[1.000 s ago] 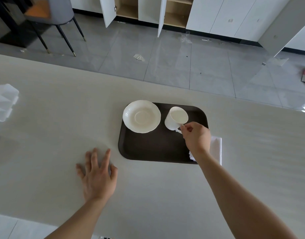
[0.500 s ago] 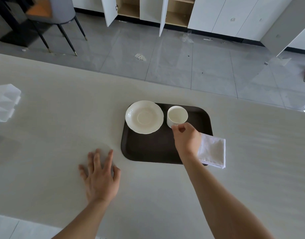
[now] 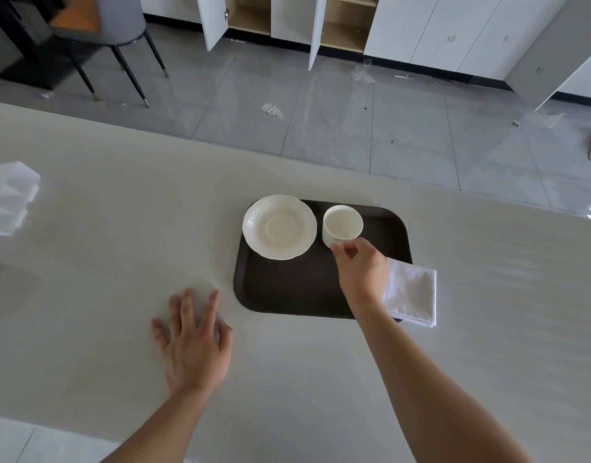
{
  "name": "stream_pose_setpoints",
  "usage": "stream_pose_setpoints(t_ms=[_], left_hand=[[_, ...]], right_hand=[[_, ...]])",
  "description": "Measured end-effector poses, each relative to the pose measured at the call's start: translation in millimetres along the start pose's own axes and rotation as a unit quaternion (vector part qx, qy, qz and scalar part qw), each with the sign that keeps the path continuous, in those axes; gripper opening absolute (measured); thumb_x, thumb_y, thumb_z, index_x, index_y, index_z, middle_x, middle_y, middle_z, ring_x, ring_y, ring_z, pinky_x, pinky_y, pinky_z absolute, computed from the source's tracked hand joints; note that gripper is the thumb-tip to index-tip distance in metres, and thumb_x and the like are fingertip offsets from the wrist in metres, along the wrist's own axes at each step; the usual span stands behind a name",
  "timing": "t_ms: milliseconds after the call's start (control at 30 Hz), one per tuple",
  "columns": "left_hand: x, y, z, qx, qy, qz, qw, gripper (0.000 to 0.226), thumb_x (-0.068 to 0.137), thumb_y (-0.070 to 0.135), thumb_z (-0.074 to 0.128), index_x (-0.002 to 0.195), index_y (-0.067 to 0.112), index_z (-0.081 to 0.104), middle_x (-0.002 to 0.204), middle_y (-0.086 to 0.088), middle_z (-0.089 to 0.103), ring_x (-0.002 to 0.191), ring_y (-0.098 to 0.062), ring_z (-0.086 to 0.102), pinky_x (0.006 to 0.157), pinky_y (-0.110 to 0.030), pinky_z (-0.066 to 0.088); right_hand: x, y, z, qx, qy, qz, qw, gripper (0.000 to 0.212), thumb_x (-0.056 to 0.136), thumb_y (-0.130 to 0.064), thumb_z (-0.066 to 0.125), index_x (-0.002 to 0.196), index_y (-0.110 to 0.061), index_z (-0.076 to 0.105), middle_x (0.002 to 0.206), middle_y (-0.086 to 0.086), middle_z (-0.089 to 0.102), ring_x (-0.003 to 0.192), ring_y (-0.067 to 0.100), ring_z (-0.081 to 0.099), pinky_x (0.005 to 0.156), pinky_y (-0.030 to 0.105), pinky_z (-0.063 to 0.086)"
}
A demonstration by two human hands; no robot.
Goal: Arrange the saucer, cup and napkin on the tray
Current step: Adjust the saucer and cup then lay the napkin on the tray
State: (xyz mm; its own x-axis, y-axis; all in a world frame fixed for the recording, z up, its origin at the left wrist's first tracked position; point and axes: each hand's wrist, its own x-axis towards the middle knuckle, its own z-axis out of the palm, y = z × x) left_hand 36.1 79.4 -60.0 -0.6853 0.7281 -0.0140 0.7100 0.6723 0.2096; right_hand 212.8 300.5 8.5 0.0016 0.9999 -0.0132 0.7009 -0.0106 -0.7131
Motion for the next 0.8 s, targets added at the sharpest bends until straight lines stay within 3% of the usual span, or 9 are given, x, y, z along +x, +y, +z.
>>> stream_pose_setpoints(t_ms=[667,800], left_hand=[[1.0,-3.3,6.9,0.008,0.005,0.000,1.000,0.059,0.085,0.038,0.037,0.143,0.034,0.043,0.154,-0.012,0.036,0.148,-0.035,0.022,0.116,-0.063,0.014],[1.3,-4.4,8.4,0.007,0.002,0.000,1.000,0.059,0.085,0.039,0.036,0.144,0.035,0.042,0.154,-0.012,0.035,0.149,-0.035,0.021,0.116,-0.063,0.013]], right_hand=[[0.2,2.0,0.3,-0.001,-0.006,0.000,1.000,0.025,0.085,-0.037,0.070,0.077,-0.015,0.065,0.070,-0.004,0.068,0.067,0.018,0.061,0.064,0.032,0.051],[-1.1,3.0,0.0,0.000,-0.009,-0.004,1.000,0.023,0.085,-0.037,0.071,0.077,-0.017,0.064,0.070,-0.007,0.066,0.068,0.016,0.060,0.061,0.028,0.045]])
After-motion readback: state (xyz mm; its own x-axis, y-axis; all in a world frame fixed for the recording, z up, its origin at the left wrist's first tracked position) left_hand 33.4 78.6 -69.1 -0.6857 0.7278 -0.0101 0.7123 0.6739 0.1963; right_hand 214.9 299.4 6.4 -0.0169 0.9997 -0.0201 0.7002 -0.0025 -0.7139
